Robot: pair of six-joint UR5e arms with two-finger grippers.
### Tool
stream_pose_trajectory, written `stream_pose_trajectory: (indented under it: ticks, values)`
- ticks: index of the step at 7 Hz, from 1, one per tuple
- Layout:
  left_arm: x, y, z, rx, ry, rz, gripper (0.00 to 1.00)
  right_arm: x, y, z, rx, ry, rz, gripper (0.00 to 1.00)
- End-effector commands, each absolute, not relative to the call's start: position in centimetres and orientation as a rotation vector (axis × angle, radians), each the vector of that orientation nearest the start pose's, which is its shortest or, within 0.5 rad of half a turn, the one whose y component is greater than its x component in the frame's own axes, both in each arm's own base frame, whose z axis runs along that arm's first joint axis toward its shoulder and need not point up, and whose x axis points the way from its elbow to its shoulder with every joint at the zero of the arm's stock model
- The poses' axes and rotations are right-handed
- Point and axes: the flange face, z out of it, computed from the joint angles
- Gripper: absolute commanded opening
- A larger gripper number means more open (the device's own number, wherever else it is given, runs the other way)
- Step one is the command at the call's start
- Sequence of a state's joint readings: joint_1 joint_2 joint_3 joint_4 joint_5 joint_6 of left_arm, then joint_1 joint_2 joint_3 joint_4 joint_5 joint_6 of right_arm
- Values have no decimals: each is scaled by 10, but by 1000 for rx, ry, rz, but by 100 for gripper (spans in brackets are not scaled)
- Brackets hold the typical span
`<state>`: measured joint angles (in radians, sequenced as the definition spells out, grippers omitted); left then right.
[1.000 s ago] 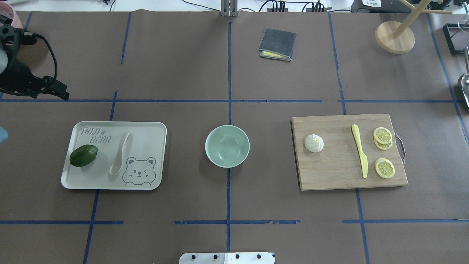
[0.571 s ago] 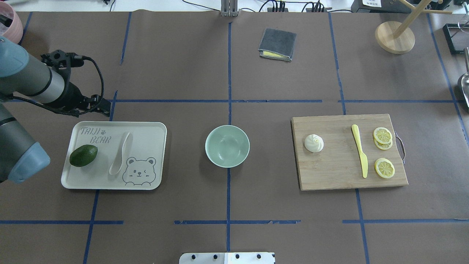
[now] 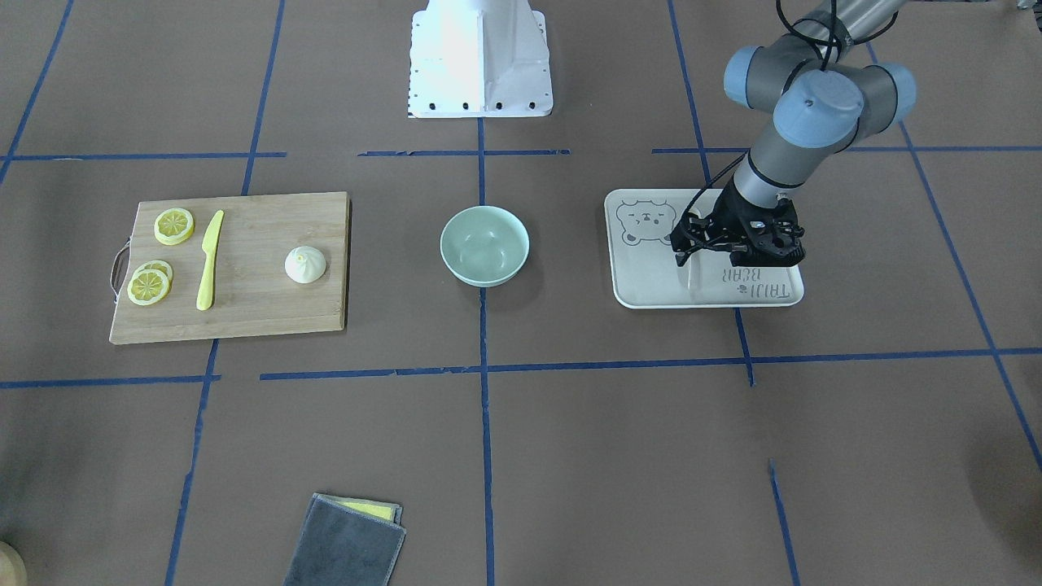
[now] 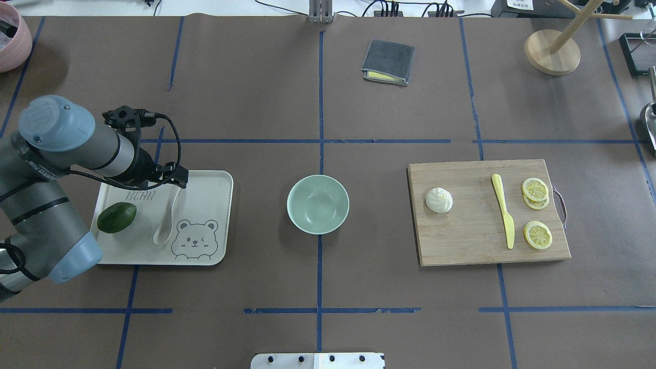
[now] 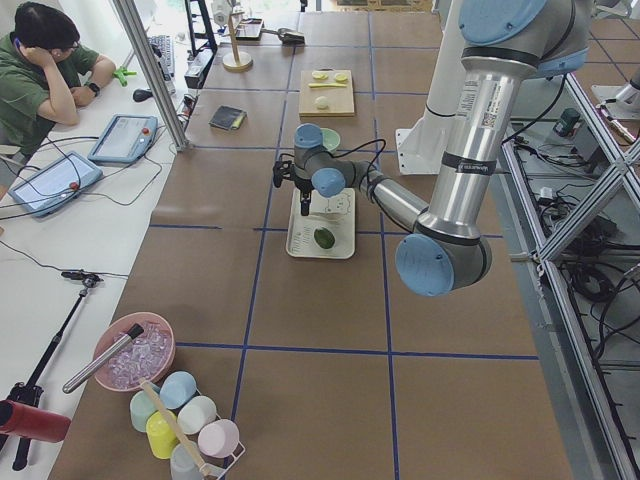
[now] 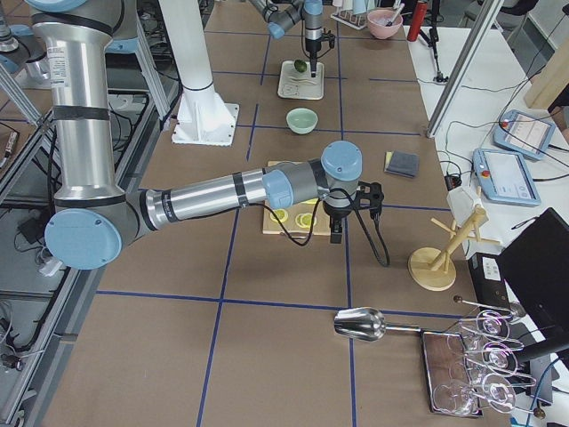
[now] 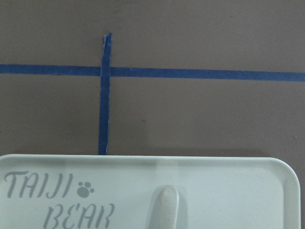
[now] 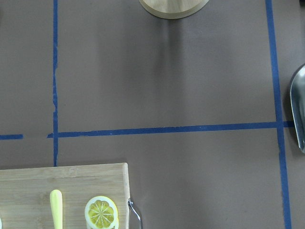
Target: Put spoon and bun in bowl
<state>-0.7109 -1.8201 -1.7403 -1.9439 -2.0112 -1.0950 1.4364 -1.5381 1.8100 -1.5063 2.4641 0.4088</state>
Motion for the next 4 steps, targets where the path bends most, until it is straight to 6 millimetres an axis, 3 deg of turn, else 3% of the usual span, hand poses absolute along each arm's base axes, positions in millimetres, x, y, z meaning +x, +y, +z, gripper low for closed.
stream_pose_trajectory:
  ticks: [1,3,4]
  values:
    - [408,-456,424,104,856,-48,86,-27,-506,494,47,-943,124,100]
    - [412,-453,425,100,852,-51,72,-35,-505,485,41,-947,133,100]
    - [412,-453,424,101,852,-56,70,-35,-504,484,41,-948,132,100]
